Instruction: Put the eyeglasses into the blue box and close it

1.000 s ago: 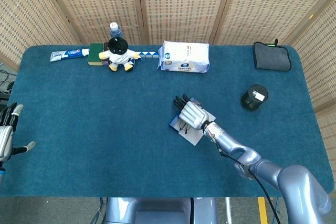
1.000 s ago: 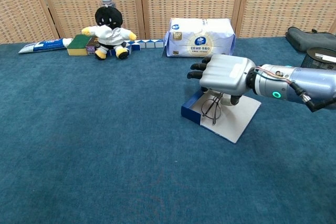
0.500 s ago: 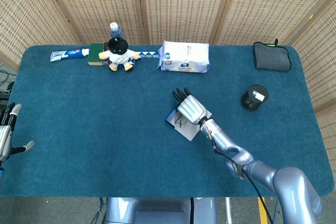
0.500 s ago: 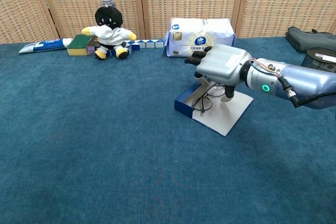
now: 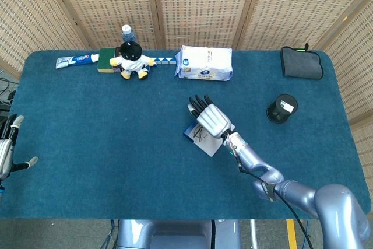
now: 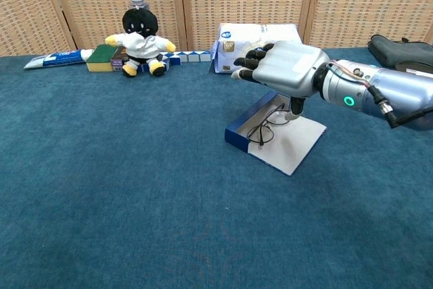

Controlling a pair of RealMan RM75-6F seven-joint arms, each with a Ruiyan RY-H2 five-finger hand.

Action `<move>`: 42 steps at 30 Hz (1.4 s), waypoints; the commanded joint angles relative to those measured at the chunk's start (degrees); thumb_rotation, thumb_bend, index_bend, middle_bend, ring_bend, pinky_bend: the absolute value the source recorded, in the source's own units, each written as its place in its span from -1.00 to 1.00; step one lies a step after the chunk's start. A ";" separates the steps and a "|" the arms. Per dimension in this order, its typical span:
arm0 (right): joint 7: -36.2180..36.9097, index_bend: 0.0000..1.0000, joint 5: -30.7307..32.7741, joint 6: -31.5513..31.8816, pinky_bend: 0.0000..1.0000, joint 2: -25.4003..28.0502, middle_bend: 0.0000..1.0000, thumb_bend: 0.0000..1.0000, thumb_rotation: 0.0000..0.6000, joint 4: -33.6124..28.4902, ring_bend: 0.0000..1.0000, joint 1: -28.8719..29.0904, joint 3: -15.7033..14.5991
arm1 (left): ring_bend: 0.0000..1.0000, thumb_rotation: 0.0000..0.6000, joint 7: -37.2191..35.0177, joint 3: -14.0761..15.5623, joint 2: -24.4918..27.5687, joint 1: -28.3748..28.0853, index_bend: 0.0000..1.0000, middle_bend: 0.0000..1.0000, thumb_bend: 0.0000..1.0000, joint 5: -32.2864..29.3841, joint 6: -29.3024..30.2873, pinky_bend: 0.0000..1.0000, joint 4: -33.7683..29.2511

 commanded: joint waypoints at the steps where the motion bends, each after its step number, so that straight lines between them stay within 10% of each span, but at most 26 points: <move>1: -3.25 -0.89 4.85 -1.81 -0.69 5.21 -1.00 -0.62 1.00 -8.67 -1.00 0.59 2.63 | -1.00 1.00 -0.10 -0.01 0.05 -0.03 -1.00 -1.00 -1.00 -0.05 -0.08 -1.00 -0.02; 8: 4.45 -0.67 13.25 -7.57 -0.69 4.21 -0.96 0.73 1.00 -9.73 -1.00 3.10 6.19 | -1.00 1.00 -0.77 -0.30 0.35 -0.11 -1.00 -1.00 -1.00 -0.37 -0.15 -1.00 -0.08; 11: 7.03 -0.58 16.13 -9.42 -0.69 1.26 -0.88 1.00 1.00 -5.77 -1.00 4.74 6.80 | -1.00 1.00 -1.06 -0.56 0.54 -0.21 -1.00 -1.00 -1.00 -0.87 -0.42 -1.00 -0.08; 27: 5.44 -0.28 20.08 -14.30 -0.69 -7.54 -0.51 1.00 1.00 12.03 -1.00 8.92 1.72 | -1.00 1.00 -1.44 -0.80 0.75 -0.52 -1.00 -1.00 -1.00 -2.21 -1.46 -1.00 0.17; 42: -9.45 -0.12 37.25 -12.90 -0.69 5.02 -0.38 1.00 1.00 -0.08 -0.97 5.50 -3.90 | -1.00 1.00 -1.08 -0.11 0.48 -0.44 -1.00 -1.00 -1.00 -1.21 -1.19 -1.00 0.06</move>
